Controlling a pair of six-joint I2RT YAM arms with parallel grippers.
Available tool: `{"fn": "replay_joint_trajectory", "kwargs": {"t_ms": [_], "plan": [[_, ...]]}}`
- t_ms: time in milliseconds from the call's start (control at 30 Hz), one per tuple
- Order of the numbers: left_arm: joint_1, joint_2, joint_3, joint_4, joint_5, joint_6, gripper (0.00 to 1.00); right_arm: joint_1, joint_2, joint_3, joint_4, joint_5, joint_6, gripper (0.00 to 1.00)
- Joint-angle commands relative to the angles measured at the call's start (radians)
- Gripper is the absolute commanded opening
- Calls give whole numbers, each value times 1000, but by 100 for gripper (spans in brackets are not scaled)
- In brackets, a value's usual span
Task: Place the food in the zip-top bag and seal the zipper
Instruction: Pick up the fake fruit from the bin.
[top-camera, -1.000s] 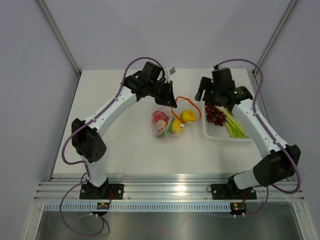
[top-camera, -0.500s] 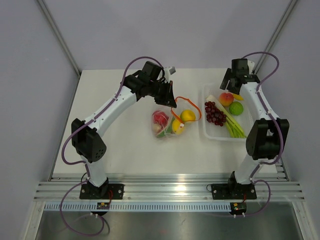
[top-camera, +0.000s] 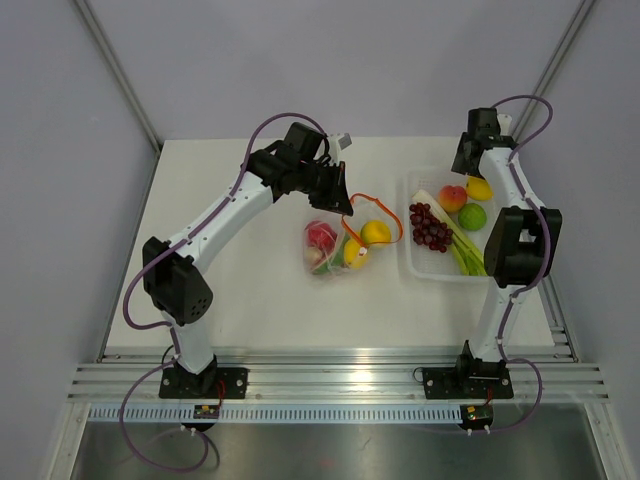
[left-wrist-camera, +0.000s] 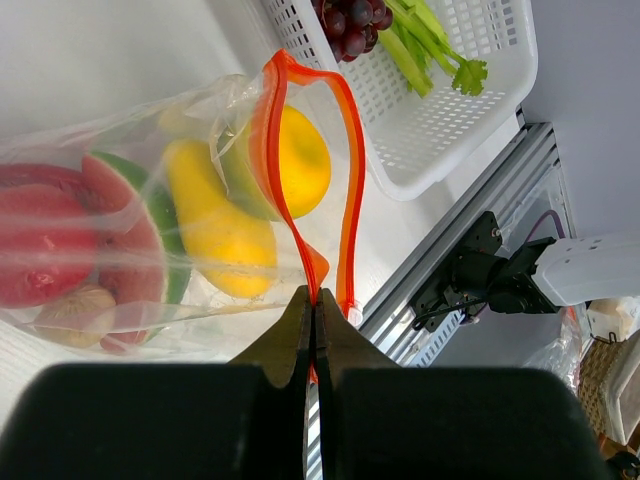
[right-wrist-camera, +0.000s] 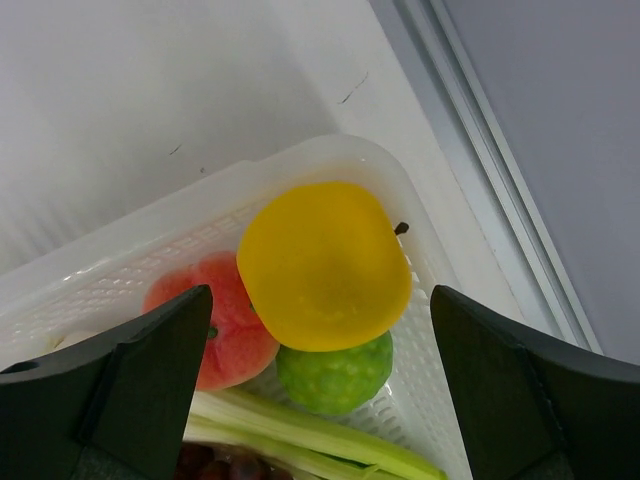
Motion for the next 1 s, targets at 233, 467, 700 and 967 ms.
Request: {"fn": "replay_joint_trajectory", "kwargs": {"t_ms": [233, 467, 700, 967], "plan": [[3, -25, 40, 46, 29, 19, 0, -14, 80, 51, -3, 4, -14, 98], [3, -22, 32, 58, 29, 5, 0, -14, 44, 14, 30, -12, -3, 68], [3, -20, 18, 78, 33, -5, 0, -14, -83, -72, 46, -36, 76, 36], [3, 3, 20, 74, 17, -8, 0, -12, -306, -277, 92, -133, 186, 33]]}}
